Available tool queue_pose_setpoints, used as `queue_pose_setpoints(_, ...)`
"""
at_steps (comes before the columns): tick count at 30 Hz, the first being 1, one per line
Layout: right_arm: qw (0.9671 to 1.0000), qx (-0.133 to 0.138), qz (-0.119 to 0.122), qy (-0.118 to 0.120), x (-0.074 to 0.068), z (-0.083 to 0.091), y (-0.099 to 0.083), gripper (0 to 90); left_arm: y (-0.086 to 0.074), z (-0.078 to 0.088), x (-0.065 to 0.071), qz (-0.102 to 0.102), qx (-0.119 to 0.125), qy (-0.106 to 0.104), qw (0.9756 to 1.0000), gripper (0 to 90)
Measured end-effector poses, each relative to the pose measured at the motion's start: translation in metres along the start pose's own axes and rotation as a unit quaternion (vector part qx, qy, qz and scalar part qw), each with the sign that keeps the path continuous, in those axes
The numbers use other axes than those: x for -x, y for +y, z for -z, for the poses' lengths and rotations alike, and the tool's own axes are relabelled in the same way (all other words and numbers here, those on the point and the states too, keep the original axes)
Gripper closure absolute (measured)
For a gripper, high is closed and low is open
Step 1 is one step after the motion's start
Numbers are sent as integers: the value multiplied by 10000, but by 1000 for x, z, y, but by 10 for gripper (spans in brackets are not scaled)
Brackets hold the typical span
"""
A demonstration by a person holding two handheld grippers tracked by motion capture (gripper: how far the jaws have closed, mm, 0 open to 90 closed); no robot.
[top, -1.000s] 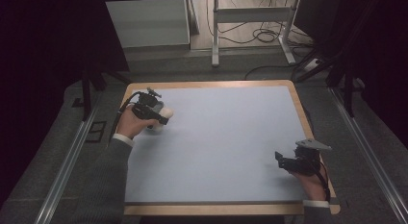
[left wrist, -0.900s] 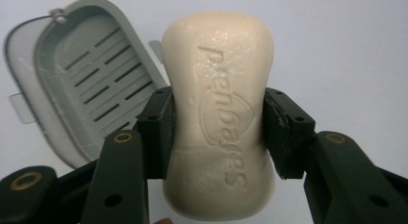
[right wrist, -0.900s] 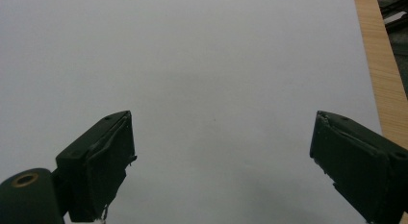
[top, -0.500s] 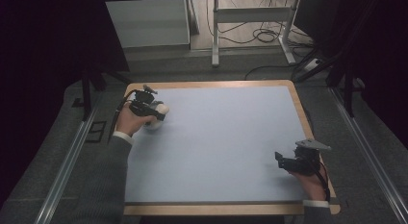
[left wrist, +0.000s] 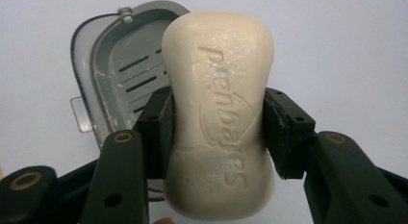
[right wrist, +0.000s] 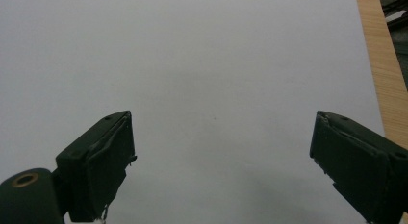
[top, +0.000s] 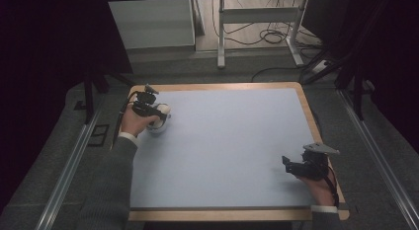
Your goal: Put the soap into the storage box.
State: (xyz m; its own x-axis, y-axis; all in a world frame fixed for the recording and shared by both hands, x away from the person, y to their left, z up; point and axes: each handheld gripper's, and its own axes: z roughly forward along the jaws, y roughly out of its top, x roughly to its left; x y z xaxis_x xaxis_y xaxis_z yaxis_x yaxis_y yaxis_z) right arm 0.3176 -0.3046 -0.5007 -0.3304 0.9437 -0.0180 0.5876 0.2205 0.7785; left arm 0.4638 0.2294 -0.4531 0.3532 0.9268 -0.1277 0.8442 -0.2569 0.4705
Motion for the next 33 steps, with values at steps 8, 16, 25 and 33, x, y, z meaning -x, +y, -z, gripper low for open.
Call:
queue_pose_setpoints(8,10000,-9,12,9,1,0,0,81,3,-10,-5,146,-61,162,9997,497)
queue_pose_setpoints(16,10000,-21,5,-4,2,-1,-1,81,5,-15,-10,329,-48,282,9991,497)
queue_pose_setpoints(25,10000,-15,12,-7,2,-1,-1,81,5,-20,-8,390,-5,362,9986,480)
queue_pose_setpoints(33,10000,-12,7,-20,2,-1,-1,81,4,1,2,258,387,181,9988,377)
